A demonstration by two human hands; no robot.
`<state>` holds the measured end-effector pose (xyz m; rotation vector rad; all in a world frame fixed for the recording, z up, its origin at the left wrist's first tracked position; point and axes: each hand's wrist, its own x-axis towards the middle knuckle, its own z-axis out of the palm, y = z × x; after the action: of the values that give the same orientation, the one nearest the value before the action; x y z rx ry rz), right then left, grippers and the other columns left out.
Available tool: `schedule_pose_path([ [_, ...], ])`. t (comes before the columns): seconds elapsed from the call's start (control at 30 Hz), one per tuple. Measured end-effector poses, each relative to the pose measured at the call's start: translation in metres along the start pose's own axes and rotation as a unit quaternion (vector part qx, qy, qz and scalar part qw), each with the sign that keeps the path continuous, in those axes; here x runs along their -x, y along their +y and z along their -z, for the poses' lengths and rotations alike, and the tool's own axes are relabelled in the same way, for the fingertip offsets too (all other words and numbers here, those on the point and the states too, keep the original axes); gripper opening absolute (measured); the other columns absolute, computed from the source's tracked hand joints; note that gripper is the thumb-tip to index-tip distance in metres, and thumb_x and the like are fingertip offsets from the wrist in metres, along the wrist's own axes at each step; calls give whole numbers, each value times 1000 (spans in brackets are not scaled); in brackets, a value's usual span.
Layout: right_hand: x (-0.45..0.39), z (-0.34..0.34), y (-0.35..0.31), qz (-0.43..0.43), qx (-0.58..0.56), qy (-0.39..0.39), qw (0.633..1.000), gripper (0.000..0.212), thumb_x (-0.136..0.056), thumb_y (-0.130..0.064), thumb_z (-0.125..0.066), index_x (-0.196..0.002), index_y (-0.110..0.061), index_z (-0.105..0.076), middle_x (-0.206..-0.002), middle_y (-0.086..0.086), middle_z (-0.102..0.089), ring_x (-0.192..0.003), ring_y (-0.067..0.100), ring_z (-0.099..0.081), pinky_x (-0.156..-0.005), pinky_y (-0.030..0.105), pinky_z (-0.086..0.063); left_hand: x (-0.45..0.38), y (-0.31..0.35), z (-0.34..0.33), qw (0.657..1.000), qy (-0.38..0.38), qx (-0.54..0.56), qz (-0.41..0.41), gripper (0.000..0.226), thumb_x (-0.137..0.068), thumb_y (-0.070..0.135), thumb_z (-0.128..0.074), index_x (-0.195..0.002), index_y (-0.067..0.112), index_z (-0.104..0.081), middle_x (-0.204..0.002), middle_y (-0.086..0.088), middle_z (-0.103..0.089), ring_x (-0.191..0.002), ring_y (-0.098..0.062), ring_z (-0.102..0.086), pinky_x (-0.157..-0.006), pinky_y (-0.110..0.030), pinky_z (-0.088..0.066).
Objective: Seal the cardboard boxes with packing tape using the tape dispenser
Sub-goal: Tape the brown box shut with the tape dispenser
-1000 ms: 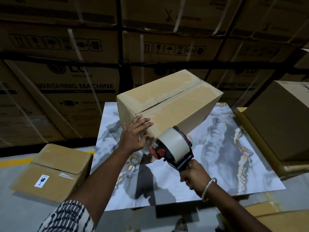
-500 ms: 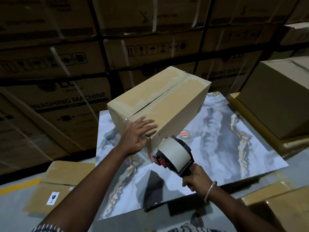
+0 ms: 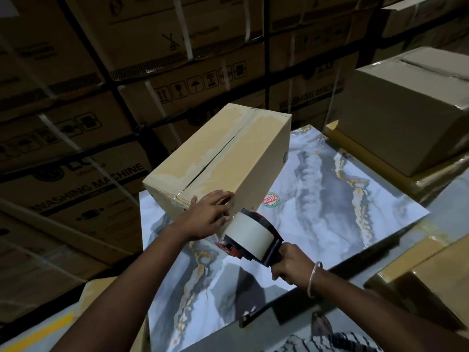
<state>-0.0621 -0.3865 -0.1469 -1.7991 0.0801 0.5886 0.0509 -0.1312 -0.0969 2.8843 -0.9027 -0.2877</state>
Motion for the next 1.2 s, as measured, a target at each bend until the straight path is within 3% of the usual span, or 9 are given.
schedule_pose_path([
  [0.17, -3, -1, -2, -5, 11, -8, 1000, 31, -54, 0, -68, -52, -14, -40, -41, -9, -42, -36, 9, -34, -43, 20, -28, -2, -2, -1, 1000, 21, 3, -3, 72, -84, 56, -14, -113, 17, -65, -160, 10, -23, -150, -12, -13, -102, -63, -32],
  [0.3, -10, -2, -4, -12, 38, -4, 999, 42, -62, 8, -70, -42, -17, -42, -39, -13, -42, -34, 4, -35, -42, 20, -29, -1, -4, -7, 999, 40, 8, -15, 52, -94, 44, -28, -116, 17, -67, -158, 9, -26, -149, -10, -15, -99, -66, -34],
  [0.43, -13, -2, -4, -17, 59, 7, 998, 43, -64, 9, -71, -50, -19, -42, -38, -14, -44, -33, 3, -38, -42, 19, -30, -1, -3, -11, 1000, 25, 8, -13, 29, -101, 31, -49, -121, 17, -65, -159, 8, -21, -152, -12, -9, -104, -75, -26],
  [0.73, -17, 5, -8, -16, 76, -9, 997, 33, -54, -5, -70, -39, -23, -47, -39, -13, -43, -35, 5, -36, -47, 21, -31, 2, 2, -11, 999, 32, 15, -6, 32, -98, 28, -57, -127, 16, -65, -161, 7, -21, -153, -13, -8, -105, -77, -23],
  [0.93, -12, 17, -10, -14, 77, -27, 997, 37, -57, 0, -69, -45, -17, -38, -40, -12, -40, -36, 9, -33, -44, 20, -27, 1, -1, -4, 999, 32, 18, -9, 32, -97, 31, -50, -119, 19, -71, -163, 8, -24, -153, -13, -14, -103, -78, -26],
  [1.07, -7, 23, -13, -12, 65, -32, 997, 31, -45, -11, -64, -56, -13, -36, -41, -10, -36, -36, 11, -30, -42, 20, -25, 3, 2, -4, 999, 22, 27, 7, 30, -99, 27, -54, -125, 23, -68, -164, 14, -21, -153, -10, -10, -106, -79, -20],
  [1.2, -2, 29, -8, -8, 75, -40, 996, 31, -45, -12, -63, -52, -16, -33, -42, -6, -35, -38, 16, -30, -44, 22, -26, 4, 9, 1, 999, 4, 37, 23, 28, -100, 22, -52, -122, 22, -70, -164, 16, -18, -154, -10, -5, -105, -80, -14],
])
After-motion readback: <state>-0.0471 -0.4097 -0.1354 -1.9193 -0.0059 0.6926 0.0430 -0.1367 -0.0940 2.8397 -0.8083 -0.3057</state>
